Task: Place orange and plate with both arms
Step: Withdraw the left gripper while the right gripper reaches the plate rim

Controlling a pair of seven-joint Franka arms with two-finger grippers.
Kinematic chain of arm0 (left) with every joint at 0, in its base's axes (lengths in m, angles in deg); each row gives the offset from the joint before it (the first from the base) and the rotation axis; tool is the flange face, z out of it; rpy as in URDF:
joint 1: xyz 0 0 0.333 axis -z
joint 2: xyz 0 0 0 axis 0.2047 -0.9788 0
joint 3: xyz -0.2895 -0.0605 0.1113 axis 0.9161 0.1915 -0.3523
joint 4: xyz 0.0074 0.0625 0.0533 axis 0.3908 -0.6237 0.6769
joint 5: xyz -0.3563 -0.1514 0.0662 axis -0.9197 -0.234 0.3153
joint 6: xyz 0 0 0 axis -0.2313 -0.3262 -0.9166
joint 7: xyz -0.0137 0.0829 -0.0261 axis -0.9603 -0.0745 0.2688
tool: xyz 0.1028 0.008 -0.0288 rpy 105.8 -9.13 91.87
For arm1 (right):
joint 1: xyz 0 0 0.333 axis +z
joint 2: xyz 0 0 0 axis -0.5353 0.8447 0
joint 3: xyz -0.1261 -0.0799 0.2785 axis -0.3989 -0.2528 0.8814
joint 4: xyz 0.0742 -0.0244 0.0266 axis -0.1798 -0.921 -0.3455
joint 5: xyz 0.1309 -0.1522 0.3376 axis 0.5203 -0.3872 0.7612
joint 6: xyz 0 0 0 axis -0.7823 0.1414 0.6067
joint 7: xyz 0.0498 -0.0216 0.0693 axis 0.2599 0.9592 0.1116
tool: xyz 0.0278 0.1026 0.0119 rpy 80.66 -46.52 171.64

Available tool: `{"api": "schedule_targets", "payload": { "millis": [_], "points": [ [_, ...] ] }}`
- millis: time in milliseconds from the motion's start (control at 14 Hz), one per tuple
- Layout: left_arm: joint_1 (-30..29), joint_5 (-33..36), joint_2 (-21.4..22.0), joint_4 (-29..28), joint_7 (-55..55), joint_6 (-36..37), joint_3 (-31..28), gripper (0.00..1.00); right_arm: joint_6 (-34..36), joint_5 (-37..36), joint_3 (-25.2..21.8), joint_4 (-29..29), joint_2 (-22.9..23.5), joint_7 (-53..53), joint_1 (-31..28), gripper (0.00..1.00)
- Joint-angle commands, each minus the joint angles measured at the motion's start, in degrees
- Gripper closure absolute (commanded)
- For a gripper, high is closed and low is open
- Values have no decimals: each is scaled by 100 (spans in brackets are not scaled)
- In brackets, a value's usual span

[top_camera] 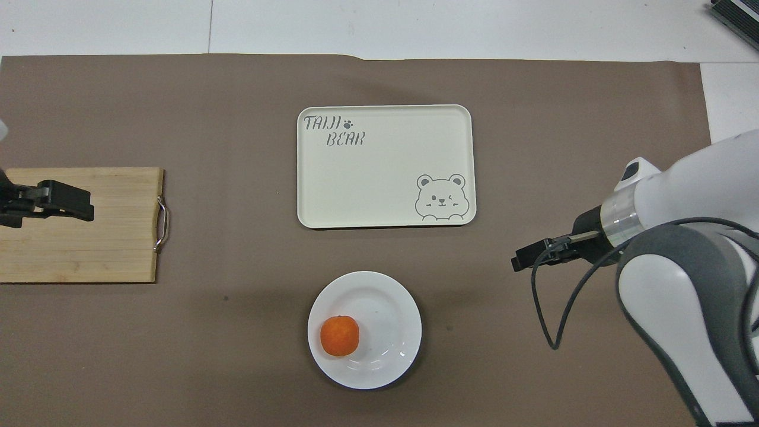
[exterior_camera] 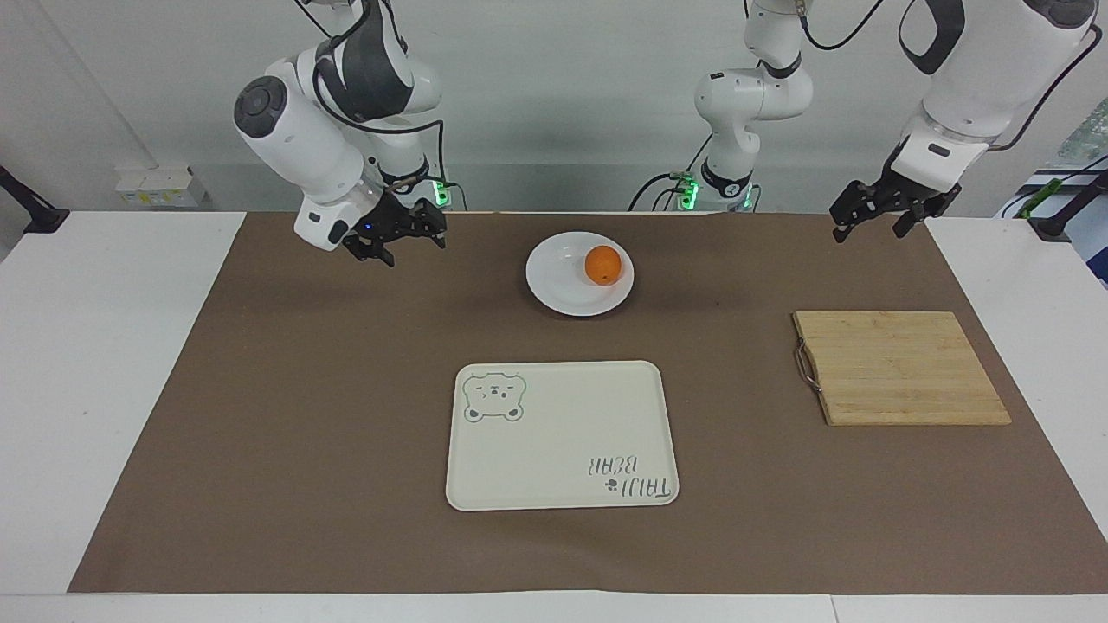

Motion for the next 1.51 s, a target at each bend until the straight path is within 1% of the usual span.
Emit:
{"api": "schedule_targets", "payload": {
  "millis": [0,72,143,215,287,430,645,860,1147,1433],
  "points": [
    [-69,145,-45,423,-398,357,-62,0,-588,365,-1,-746,-166,-149,235,0],
    [-60,136,-36,468,-556,410,-150,0,-789,383,-1,-869,-165,-132,419,0],
    [-60,136,-19,468,-636,489,-186,0,-791,479,8,-888,-70,-201,473,0],
    [-60,101,-10,468,-637,507,-247,0,-791,741,8,-949,62,-507,561,0],
    [-52,92,103,425,-637,507,-265,0,-809,987,8,-1045,133,-814,701,0],
    [-60,75,201,310,-567,516,-248,0,-835,1296,8,-1081,238,-1237,755,0],
    [-34,57,192,336,-567,454,-239,0,-1036,1893,17,-1239,554,-1880,1001,0],
    [10,57,192,336,-575,472,-239,0,-1116,2560,8,-1266,1002,-2371,1194,0],
    [-51,48,192,336,-584,489,-239,0,-1309,2729,8,-1354,1302,-2724,1449,0],
    [-60,48,201,327,-611,490,-239,0,-1362,2765,17,-1415,1294,-2733,1493,0]
  ]
}}
